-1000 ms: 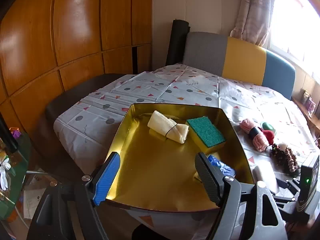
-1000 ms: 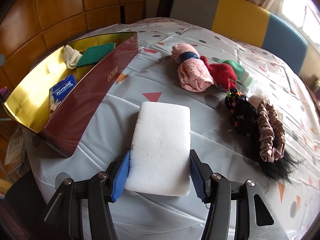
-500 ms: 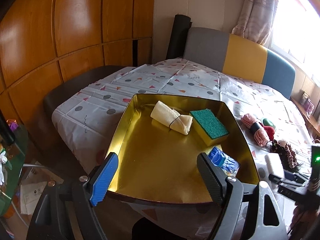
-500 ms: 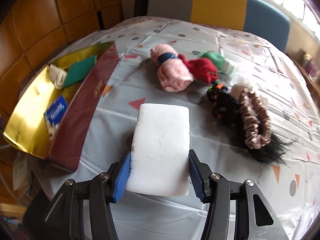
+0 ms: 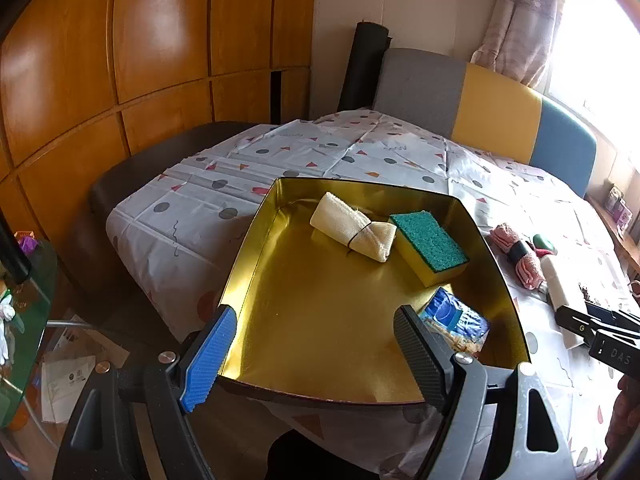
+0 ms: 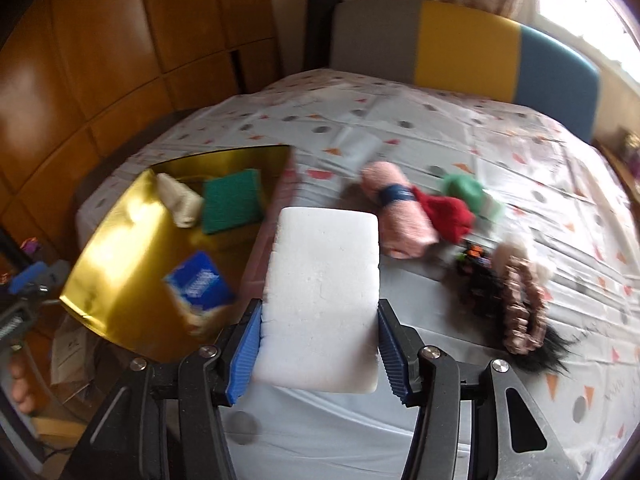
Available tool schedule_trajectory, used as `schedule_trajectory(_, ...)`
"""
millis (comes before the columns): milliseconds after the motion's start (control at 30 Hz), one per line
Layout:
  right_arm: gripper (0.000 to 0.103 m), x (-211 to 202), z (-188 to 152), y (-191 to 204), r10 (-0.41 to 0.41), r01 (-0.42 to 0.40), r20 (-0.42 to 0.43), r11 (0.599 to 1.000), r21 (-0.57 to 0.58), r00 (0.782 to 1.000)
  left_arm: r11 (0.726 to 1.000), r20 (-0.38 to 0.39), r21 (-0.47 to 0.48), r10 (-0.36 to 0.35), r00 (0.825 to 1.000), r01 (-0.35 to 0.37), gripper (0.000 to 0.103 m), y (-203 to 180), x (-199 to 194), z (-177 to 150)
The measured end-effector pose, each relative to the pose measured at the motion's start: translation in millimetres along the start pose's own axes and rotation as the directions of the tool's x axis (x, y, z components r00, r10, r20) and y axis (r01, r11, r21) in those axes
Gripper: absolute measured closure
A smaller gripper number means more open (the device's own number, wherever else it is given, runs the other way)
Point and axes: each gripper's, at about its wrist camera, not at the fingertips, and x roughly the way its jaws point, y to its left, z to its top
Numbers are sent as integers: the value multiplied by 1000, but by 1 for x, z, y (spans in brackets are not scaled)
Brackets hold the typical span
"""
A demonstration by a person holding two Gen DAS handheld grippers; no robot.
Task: Organize soft objects
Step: 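Carry the white foam block toward the tray with the right tool, then lower the foam block into the tray and open the right tool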
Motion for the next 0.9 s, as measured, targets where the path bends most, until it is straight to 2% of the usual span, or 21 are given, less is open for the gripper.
schedule_trajectory(300, 48, 14, 12, 65, 114, -118, -40, 988, -96, 993, 999, -18, -35, 17, 1000, -18, 21, 14, 3, 0)
schedule_trajectory(533, 48, 44, 23, 110, 210, -226, -149, 968, -105, 966, 995, 12, -90, 54, 998, -53, 21, 39, 0, 9)
schedule_trajectory(733, 47, 86, 33, 138, 219, -247, -231, 964, -98, 948, 986, -5, -148, 80, 997, -80, 21, 64, 4, 10)
schedule_trajectory(900, 47, 119, 41, 145, 170, -195, -245, 977, -84, 955, 985, -19, -148, 83, 996, -85, 21, 69, 7, 8)
